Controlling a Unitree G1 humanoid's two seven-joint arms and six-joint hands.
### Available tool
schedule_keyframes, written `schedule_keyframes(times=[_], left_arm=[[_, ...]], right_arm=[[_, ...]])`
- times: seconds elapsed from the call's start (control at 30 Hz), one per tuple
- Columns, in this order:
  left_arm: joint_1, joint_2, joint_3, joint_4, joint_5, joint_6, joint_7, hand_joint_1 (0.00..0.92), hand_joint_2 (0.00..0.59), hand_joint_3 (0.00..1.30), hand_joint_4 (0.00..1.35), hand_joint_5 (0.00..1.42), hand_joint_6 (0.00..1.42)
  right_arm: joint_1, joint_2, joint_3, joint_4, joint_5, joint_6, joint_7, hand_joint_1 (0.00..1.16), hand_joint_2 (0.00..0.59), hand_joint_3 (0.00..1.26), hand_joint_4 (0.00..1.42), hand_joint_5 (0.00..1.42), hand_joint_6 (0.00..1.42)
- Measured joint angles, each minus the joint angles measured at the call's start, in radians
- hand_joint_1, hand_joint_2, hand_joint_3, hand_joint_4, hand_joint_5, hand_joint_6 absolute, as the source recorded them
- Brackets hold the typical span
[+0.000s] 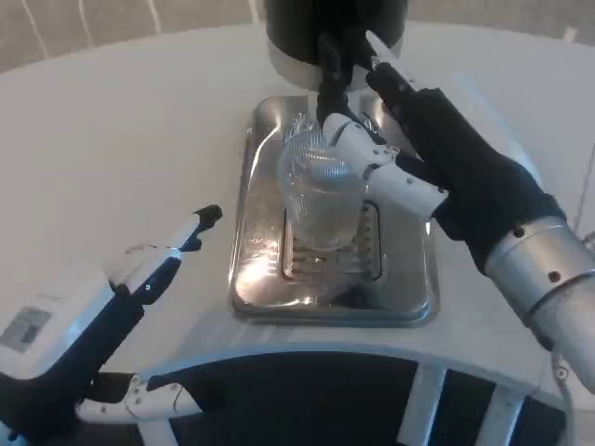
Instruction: Grasp the cup under the faucet to collect the drink, then remove the cup.
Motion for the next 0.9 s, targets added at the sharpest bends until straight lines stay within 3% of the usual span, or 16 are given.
schedule_keyframes(times=[0.37, 0.67, 0.9], left_arm=[[0.039, 0.003, 0.043, -0.024, -0.003, -0.001, -0.024, 0.048, 0.069, 0.05, 0.05, 0.17, 0.22], [0.051, 0.008, 0.056, -0.030, -0.003, -0.003, -0.042, 0.047, 0.069, 0.06, 0.05, 0.16, 0.22], [0.059, 0.014, 0.062, -0.031, -0.003, -0.003, -0.056, 0.046, 0.067, 0.06, 0.05, 0.16, 0.22]], right_arm=[[-0.053, -0.011, 0.032, 0.071, 0.088, 0.000, -0.082, 0.27, 0.512, 0.00, 0.00, 0.00, 0.00], [-0.088, -0.019, 0.052, 0.099, 0.132, 0.000, -0.118, 0.26, 0.512, 0.00, 0.00, 0.00, 0.00], [-0.116, -0.045, 0.060, 0.125, 0.163, 0.000, -0.131, 0.26, 0.510, 0.00, 0.00, 0.00, 0.00]])
